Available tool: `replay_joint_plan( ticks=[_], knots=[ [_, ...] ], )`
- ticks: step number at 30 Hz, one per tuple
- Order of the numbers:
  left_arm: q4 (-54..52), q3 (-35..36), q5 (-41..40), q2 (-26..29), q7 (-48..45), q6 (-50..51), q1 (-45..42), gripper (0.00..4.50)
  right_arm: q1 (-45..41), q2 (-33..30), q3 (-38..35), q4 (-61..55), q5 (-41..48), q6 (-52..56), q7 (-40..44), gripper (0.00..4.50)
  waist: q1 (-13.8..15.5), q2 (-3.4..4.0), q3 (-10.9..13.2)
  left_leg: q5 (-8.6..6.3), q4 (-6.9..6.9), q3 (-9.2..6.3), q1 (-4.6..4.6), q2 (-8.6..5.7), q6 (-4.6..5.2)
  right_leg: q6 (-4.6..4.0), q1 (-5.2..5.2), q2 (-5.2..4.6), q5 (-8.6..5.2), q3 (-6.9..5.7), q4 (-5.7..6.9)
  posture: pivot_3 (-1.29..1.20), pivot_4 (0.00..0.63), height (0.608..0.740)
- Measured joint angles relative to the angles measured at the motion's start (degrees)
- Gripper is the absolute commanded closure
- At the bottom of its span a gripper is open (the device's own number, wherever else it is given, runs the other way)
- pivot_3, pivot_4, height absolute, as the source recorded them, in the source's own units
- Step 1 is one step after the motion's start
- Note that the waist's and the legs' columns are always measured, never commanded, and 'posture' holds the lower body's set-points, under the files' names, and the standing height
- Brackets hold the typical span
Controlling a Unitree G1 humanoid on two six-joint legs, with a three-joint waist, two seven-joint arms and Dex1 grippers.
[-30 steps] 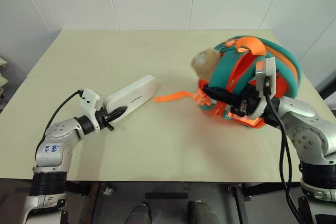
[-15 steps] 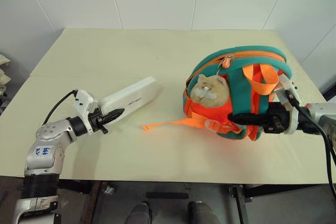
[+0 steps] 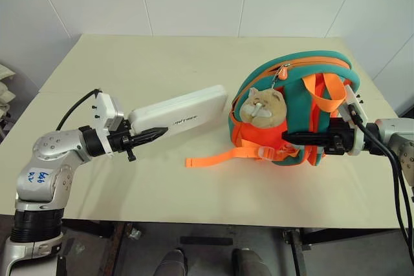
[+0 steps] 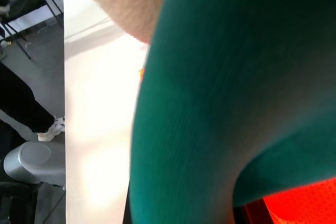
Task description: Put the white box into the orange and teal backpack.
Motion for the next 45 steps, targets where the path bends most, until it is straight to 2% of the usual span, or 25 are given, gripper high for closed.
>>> replay_joint_plan(
  ticks=[5, 14, 17, 23, 29, 37, 45],
  knots=[
    [0.1, -2.9, -0.9, -1.4, -0.3, 1.2, -5.1, 3.29, 1.0, 0.8, -0.4, -1.6, -0.2, 0.2, -1.7, 4.49, -0.1, 0.01, 0.0, 0.00, 0.22, 0.00, 0.01, -0.03, 0.01, 0.08, 0.09, 0.01, 0.06, 0.02, 0.05, 0.00, 0.150, 0.740],
    [14.0, -7.7, 6.3, -6.3, -1.4, -9.0, -13.7, 3.29, 3.3, 2.0, -1.2, -5.5, 0.9, 1.7, -3.6, 4.49, 0.2, -0.01, 0.0, -0.03, 0.53, -0.03, -0.05, -0.08, 0.05, 0.17, 0.20, 0.01, 0.13, 0.03, 0.06, 0.00, 0.150, 0.740],
    [15.9, -8.0, 6.5, -7.0, -1.8, -10.1, -15.2, 3.29, 4.9, 0.2, -1.9, -6.7, 1.4, 1.9, -2.2, 4.49, 0.2, -0.01, 0.0, -0.05, 0.51, -0.03, -0.08, -0.07, 0.08, 0.18, 0.17, 0.01, 0.12, 0.03, 0.05, 0.00, 0.150, 0.740],
    [18.3, -8.2, 6.6, -7.4, -3.3, -11.8, -17.7, 3.29, 5.0, -3.7, -2.1, -8.3, 2.5, 2.8, 2.0, 4.49, 0.2, -0.01, 0.0, -0.05, 0.53, -0.03, -0.08, -0.07, 0.09, 0.18, 0.17, 0.01, 0.12, 0.02, 0.04, 0.00, 0.150, 0.740],
    [20.6, -8.2, 6.5, -7.6, -5.1, -12.0, -19.4, 3.29, 3.2, -3.9, -1.9, -7.9, 2.7, 2.9, 4.0, 4.49, 0.0, -0.02, 0.0, -0.05, 0.53, -0.03, -0.08, -0.07, 0.09, 0.19, 0.16, 0.02, 0.12, 0.02, 0.04, 0.00, 0.150, 0.740],
    [15.9, -8.7, 4.5, -5.9, -11.0, -9.1, -17.7, 3.29, 0.8, -3.9, -1.2, -5.7, 1.6, 2.8, 4.7, 4.49, 0.0, -0.02, 0.0, -0.06, 0.51, -0.02, -0.10, -0.06, 0.09, 0.19, 0.15, 0.01, 0.11, 0.03, -0.02, 0.00, 0.150, 0.740],
    [22.3, -14.1, 10.5, -7.7, -11.4, -12.5, -21.8, 3.29, 0.2, -3.9, -1.2, -5.2, 1.5, 2.8, 4.9, 4.49, 0.2, -0.04, 0.0, -0.05, 0.61, -0.02, -0.09, -0.08, 0.08, 0.20, 0.17, 0.02, 0.12, 0.02, 0.09, 0.00, 0.150, 0.740]
  ],
)
